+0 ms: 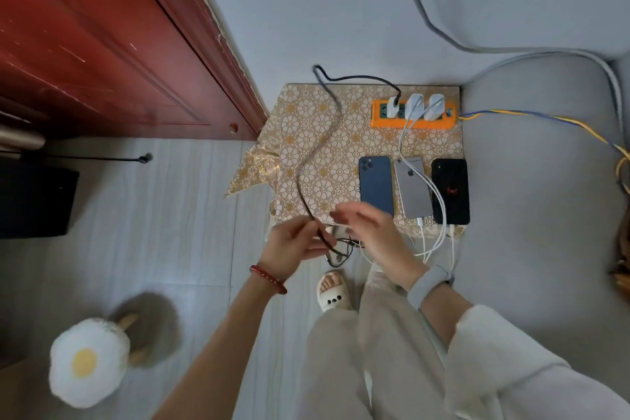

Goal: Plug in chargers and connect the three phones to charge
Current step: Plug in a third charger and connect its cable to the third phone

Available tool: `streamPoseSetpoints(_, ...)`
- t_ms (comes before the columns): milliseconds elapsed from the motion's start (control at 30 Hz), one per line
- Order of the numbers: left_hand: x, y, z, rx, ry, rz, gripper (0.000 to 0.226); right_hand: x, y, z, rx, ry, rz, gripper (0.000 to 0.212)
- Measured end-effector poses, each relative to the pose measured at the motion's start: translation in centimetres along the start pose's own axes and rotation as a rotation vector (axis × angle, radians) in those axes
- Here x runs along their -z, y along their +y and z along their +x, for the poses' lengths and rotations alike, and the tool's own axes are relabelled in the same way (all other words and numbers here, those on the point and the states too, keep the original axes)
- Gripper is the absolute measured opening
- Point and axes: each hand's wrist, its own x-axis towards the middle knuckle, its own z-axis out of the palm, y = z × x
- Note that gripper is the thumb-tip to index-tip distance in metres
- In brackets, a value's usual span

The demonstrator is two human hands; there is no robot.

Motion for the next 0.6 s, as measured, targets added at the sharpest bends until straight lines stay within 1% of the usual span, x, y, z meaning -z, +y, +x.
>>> streamPoseSetpoints(67, 1.0, 1.1, 0.1, 0.0, 0.037, -0.25, 0.028, -0.5, 1.7, -0.8, -0.036, -0.177, -0.238, 0.036)
streamPoseSetpoints(133, 2.3, 2.3, 0.3, -0.027, 0.088, -0.469, 0.029, -1.0, 3.4, -1.5, -0.076, -0.361, -0.416, 0.027)
streamPoseSetpoints(167, 2.9, 2.8, 0.4, -0.041, 0.133, -0.554, 0.028, -1.0, 4.1, -1.9, -0.098, -0.411, -0.497, 0.022)
streamPoseSetpoints(233, 4.6, 3.7, 0.7, -0.074, 0.237, -0.709, 0.028, -0.2, 5.6, -2.5, -0.11, -0.432, -0.635, 0.02)
streamPoseSetpoints(300, 6.7, 4.1, 1.0, -0.114, 0.344, -0.847, 0.027, 1.5, 6.7, -2.9, -0.108, -0.397, -0.748, 0.019)
streamPoseSetpoints(333, 7.7, 4.1, 1.1, -0.132, 0.393, -0.873, 0.027, 2.5, 7.1, -3.2, -0.116, -0.363, -0.768, 0.021)
streamPoseSetpoints(400, 8.7, 3.6, 1.3, -0.121, 0.45, -0.826, 0.027, 4.2, 7.4, -3.6, -0.12, -0.29, -0.752, 0.022)
streamPoseSetpoints(467, 8.0, 2.5, 1.5, -0.027, 0.45, -0.663, 0.025, 4.4, 6.8, -3.6, -0.071, -0.252, -0.741, 0.025)
streamPoseSetpoints(533, 5.7, 1.0, 1.7, 0.091, 0.39, -0.494, 0.02, 3.2, 5.8, -3.3, -0.005, -0.255, -0.732, 0.026)
streamPoseSetpoints(600, 3.0, -0.7, 1.6, 0.193, 0.278, -0.323, 0.019, 1.6, 4.9, -2.8, 0.051, -0.25, -0.693, 0.025)
